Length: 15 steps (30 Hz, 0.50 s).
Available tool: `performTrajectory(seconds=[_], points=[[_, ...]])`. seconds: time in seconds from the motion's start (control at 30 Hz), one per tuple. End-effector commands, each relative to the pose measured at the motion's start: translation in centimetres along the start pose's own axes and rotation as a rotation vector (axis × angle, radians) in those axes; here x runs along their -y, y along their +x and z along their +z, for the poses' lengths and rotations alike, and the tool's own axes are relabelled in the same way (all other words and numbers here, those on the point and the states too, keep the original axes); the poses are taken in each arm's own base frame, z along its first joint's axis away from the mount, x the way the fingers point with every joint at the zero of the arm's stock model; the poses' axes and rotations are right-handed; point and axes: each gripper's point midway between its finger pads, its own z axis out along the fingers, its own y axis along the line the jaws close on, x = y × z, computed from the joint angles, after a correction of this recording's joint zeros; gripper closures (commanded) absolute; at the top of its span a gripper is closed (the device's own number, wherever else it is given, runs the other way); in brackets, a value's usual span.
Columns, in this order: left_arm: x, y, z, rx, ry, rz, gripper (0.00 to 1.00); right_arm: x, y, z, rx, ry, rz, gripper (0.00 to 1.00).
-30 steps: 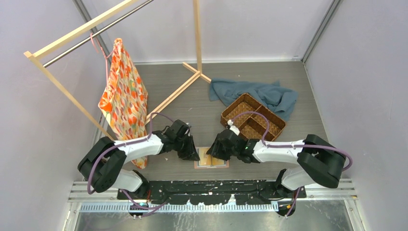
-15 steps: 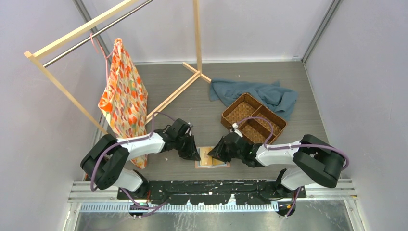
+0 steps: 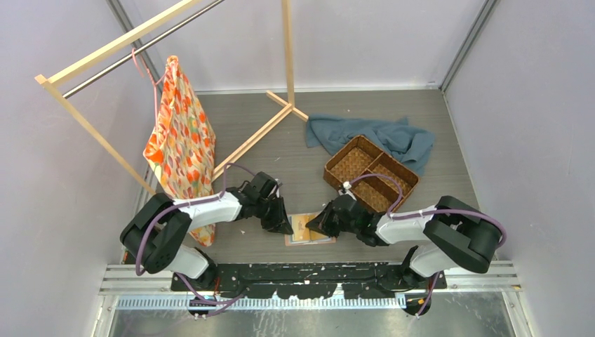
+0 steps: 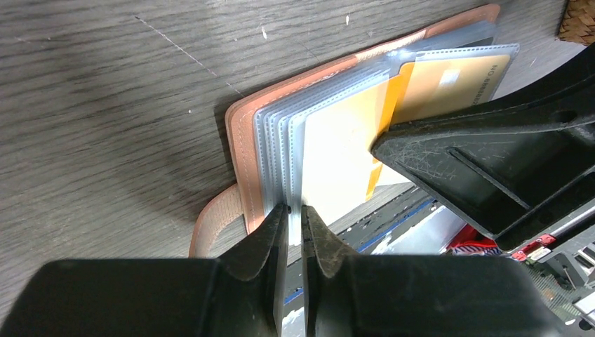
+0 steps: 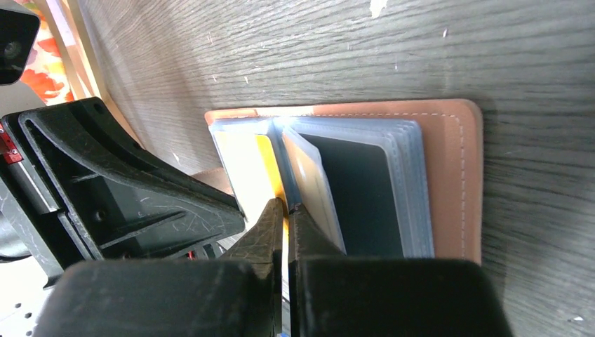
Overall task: Take the credit cards out of the card holder
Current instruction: Remove the credit card from the card holder.
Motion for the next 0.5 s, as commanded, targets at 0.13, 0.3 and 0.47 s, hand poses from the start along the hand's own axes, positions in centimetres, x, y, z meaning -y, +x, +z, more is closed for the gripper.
performTrajectory(seconds=[0.13,0.3,0.47], points=[[-1.8,-0.5,1.0,0.033,-0.086,0.033,0.85,0.4,-1.0,-1.4,0.064,0.016,-0.014,0.99],[-1.7,-0.5,1.1,0.031,-0.08,0.027,0.85,1.3,-1.8,-2.6,0.106,0.05,-0.043,0.99],[-1.7,-0.5,1.1,0.033,-0.082,0.029,0.84,2.3,-1.9,-3.2,0.115,0.084,-0.058,0.99]])
